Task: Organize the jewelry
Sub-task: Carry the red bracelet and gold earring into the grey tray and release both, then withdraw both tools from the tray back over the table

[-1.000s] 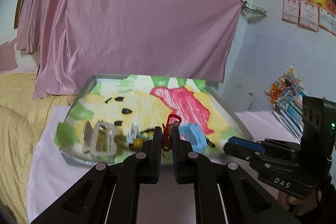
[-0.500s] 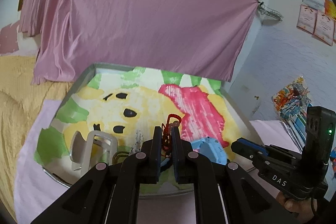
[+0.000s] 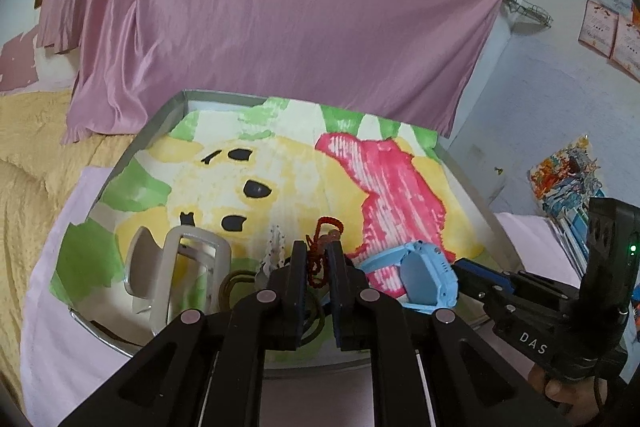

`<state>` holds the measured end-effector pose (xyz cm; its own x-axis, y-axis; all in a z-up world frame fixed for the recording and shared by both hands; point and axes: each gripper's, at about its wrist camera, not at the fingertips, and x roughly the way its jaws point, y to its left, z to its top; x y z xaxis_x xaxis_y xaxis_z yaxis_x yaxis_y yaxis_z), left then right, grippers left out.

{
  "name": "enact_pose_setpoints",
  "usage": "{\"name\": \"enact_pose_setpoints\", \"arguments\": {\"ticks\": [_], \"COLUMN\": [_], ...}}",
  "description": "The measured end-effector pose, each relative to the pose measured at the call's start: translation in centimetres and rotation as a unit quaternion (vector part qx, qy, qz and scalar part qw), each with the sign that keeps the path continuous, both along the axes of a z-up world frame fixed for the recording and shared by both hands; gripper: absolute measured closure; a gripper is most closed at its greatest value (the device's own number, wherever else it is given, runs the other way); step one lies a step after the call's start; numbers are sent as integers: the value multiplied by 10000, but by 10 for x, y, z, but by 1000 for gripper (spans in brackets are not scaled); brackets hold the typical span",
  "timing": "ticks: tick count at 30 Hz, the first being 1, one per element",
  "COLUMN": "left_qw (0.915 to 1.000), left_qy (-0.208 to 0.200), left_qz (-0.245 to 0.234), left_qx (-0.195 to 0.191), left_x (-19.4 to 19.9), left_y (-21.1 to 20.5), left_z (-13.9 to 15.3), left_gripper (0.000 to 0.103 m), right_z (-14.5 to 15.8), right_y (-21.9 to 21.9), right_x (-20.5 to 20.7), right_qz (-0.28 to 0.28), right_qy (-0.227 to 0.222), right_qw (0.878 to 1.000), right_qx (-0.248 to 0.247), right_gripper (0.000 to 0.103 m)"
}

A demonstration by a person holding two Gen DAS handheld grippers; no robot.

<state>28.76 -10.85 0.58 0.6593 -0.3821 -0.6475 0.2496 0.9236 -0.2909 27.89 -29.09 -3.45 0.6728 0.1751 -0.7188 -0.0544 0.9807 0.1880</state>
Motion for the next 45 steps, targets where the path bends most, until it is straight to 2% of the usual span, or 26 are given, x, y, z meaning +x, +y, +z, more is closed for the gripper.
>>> {"name": "enact_pose_setpoints", "arguments": {"ticks": [8, 13, 19, 20, 22, 23, 26, 28, 33, 37, 39, 42, 45], "left_qw": [9999, 9999, 9997, 9996, 9994, 9993, 9991, 9988, 9974, 9956, 9940, 9914, 9878], "left_qy": [68, -14, -149, -161, -204, -224, -289, -404, -613, -768, -905, -1061, -1274], "left_qz": [70, 81, 129, 135, 162, 172, 195, 235, 331, 478, 555, 708, 827], "left_qx": [46, 118, 176, 185, 228, 243, 226, 173, 180, 230, 257, 304, 336], "left_x": [1, -2, -7, -7, -9, -11, -15, -19, -30, -41, -48, -60, -72], "left_y": [1, 0, 1, 1, 1, 1, 2, 5, 10, 15, 18, 24, 30], "left_z": [-2, -1, 3, 3, 5, 5, 7, 10, 16, 20, 24, 29, 33], "left_gripper": [90, 88, 87, 87, 86, 85, 70, 55, 47, 28, 24, 10, 7], "right_z": [0, 1, 7, 9, 12, 13, 16, 18, 24, 31, 34, 38, 42], "right_y": [-1, -2, -7, -7, -9, -10, -11, -11, -8, -4, -2, -2, -1], "right_x": [-1, -2, -7, -8, -11, -12, -15, -17, -27, -40, -46, -55, -66], "right_qz": [-12, -43, -159, -178, -236, -262, -301, -316, -346, -378, -419, -504, -630], "right_qy": [18, -43, -220, -255, -348, -386, -468, -527, -713, -936, -1022, -1145, -1267], "right_qw": [10000, 10000, 9996, 9995, 9991, 9989, 9984, 9981, 9968, 9949, 9939, 9921, 9899], "right_qx": [-7, 1, 18, 23, 46, 55, 76, 82, 64, 57, 34, 17, -49], "right_gripper": [88, 74, 73, 72, 57, 57, 57, 56, 56, 44, 40, 36, 29]}}
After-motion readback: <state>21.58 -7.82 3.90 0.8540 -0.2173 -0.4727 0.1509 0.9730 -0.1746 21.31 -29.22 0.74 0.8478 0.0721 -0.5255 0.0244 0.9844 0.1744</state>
